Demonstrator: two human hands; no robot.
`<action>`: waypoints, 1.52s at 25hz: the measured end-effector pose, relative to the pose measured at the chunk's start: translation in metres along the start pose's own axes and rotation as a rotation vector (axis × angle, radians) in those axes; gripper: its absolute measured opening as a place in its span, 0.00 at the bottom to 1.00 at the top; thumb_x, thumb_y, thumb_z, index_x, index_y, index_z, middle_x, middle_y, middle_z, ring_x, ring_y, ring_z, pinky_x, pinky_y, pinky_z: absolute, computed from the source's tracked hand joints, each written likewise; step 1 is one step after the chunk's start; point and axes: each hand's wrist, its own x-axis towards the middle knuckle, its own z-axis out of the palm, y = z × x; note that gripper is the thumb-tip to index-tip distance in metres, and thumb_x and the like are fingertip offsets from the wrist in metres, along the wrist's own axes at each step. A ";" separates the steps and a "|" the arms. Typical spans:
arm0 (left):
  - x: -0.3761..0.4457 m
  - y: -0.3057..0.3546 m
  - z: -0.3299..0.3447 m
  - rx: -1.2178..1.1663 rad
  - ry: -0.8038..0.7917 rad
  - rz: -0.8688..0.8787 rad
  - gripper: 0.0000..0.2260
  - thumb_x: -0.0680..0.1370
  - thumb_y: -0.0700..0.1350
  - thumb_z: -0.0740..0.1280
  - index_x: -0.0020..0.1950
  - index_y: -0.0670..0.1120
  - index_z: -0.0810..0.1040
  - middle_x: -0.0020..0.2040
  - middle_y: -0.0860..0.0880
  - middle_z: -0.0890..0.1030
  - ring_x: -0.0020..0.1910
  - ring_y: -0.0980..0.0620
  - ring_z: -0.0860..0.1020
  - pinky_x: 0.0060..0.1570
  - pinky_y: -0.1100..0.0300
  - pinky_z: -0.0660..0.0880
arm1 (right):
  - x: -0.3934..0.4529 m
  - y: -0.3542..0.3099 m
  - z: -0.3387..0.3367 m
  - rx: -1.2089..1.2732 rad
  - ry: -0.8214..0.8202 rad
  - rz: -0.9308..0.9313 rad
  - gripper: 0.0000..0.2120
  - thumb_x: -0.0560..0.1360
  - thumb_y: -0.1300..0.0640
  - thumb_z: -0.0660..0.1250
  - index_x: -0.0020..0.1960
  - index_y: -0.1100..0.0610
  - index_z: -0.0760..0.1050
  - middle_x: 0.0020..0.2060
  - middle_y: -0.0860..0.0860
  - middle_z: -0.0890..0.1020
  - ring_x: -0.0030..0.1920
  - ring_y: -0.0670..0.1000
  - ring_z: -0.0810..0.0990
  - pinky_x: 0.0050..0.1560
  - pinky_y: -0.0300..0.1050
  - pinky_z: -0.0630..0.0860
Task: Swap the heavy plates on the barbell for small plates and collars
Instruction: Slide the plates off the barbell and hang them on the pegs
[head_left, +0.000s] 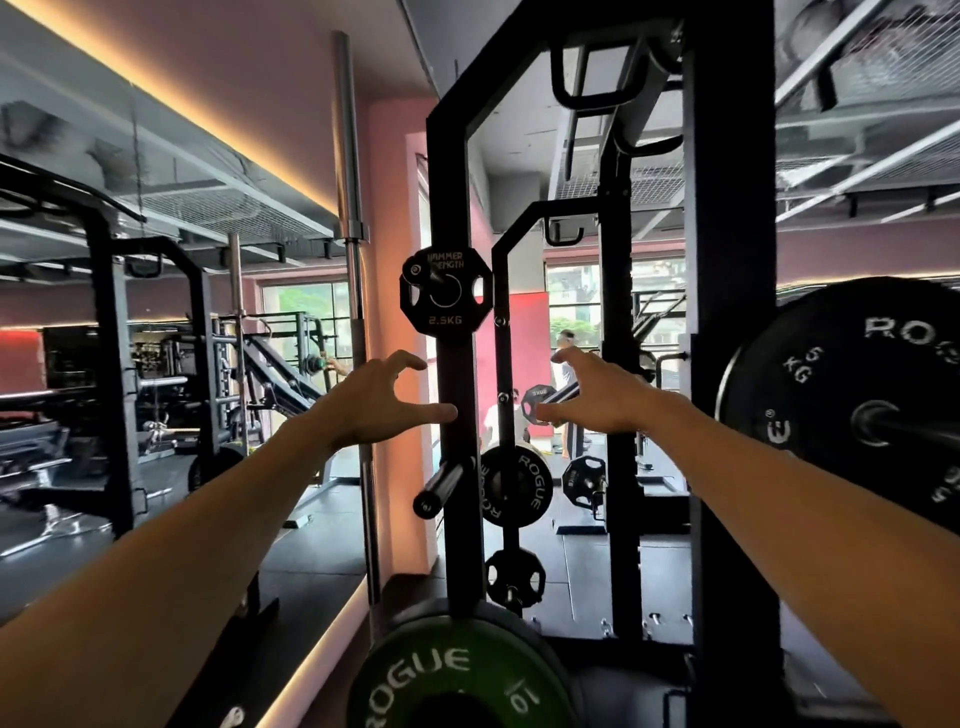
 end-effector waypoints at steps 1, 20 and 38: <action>-0.016 0.011 -0.003 -0.008 -0.001 -0.001 0.38 0.65 0.69 0.71 0.69 0.56 0.67 0.63 0.43 0.76 0.59 0.47 0.75 0.55 0.52 0.72 | -0.016 -0.002 -0.007 0.000 -0.012 0.006 0.43 0.67 0.33 0.70 0.75 0.47 0.56 0.72 0.52 0.67 0.67 0.58 0.72 0.67 0.60 0.67; -0.094 0.269 0.049 -0.101 -0.064 0.161 0.38 0.65 0.67 0.73 0.70 0.55 0.67 0.67 0.44 0.72 0.66 0.45 0.72 0.55 0.56 0.68 | -0.233 0.144 -0.179 -0.217 0.057 0.231 0.42 0.68 0.30 0.66 0.74 0.46 0.57 0.73 0.49 0.67 0.70 0.57 0.69 0.69 0.61 0.59; -0.019 0.491 0.222 -0.079 -0.028 0.042 0.44 0.57 0.74 0.72 0.67 0.54 0.70 0.58 0.49 0.77 0.55 0.47 0.76 0.57 0.50 0.74 | -0.307 0.439 -0.300 -0.175 0.000 0.304 0.41 0.69 0.31 0.65 0.74 0.48 0.54 0.73 0.52 0.65 0.69 0.57 0.70 0.69 0.61 0.64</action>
